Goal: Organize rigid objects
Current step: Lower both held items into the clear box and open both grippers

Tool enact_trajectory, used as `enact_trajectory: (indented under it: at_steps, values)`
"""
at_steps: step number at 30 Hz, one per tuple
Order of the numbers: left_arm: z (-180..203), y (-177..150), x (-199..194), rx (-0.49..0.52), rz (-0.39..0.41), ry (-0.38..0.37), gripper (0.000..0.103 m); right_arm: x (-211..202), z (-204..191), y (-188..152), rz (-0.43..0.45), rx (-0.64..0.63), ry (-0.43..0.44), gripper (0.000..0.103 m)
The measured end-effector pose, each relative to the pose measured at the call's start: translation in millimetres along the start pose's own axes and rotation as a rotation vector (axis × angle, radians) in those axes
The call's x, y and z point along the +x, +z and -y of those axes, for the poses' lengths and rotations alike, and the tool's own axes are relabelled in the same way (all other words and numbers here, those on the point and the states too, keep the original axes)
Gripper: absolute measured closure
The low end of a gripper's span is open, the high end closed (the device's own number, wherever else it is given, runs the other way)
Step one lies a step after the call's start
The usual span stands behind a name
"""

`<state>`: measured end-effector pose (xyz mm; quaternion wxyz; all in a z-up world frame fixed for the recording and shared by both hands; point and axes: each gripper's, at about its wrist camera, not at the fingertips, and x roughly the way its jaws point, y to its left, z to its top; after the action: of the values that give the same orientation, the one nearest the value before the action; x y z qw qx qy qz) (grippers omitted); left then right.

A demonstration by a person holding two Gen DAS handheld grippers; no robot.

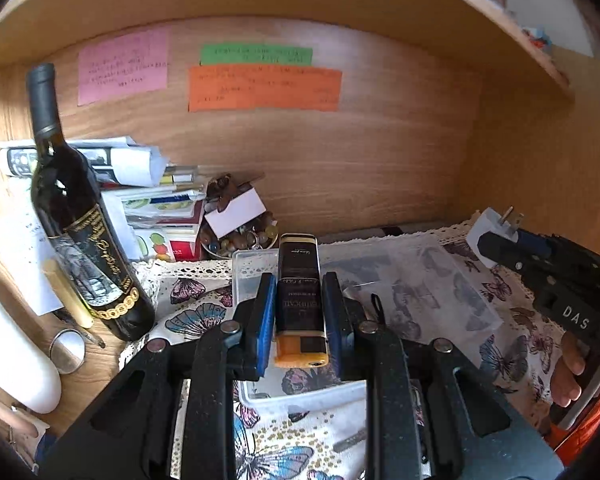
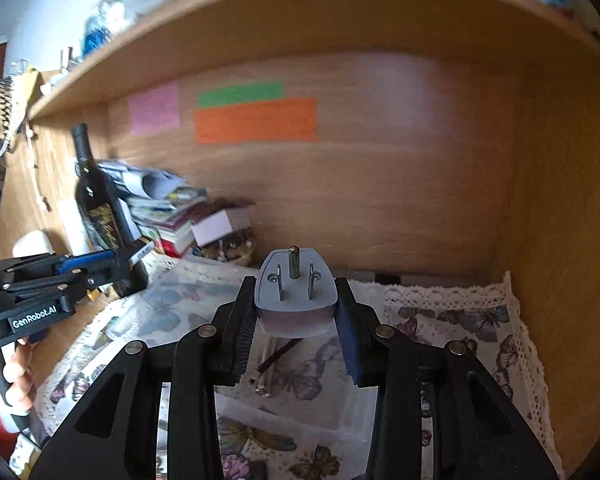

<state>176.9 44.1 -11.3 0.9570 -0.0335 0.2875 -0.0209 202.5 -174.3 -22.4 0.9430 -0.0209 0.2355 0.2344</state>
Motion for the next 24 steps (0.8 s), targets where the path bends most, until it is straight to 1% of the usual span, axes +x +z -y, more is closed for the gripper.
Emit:
enact_trajectory:
  at_steps: [4,8,11,13,18,24]
  values:
    - [-1,-1,25,-0.008,-0.057,-0.006,0.08,23,5,-8,-0.063,0.002,-0.008,0.069]
    - [-3,-5,53,-0.028,-0.157,-0.059,0.08,43,8,-17,-0.119,0.006,-0.023,0.069]
    - [-1,-10,69,-0.024,-0.204,-0.053,0.08,55,8,-23,-0.158,0.009,-0.021,0.069]
    - [0,-12,75,-0.018,-0.219,-0.05,0.08,63,6,-26,-0.177,0.003,-0.023,0.069]
    - [5,-14,83,-0.007,-0.225,-0.054,0.08,72,5,-32,-0.214,-0.01,-0.016,0.069]
    - [9,-17,90,0.005,-0.239,-0.047,0.08,76,1,-34,-0.229,-0.032,-0.006,0.068]
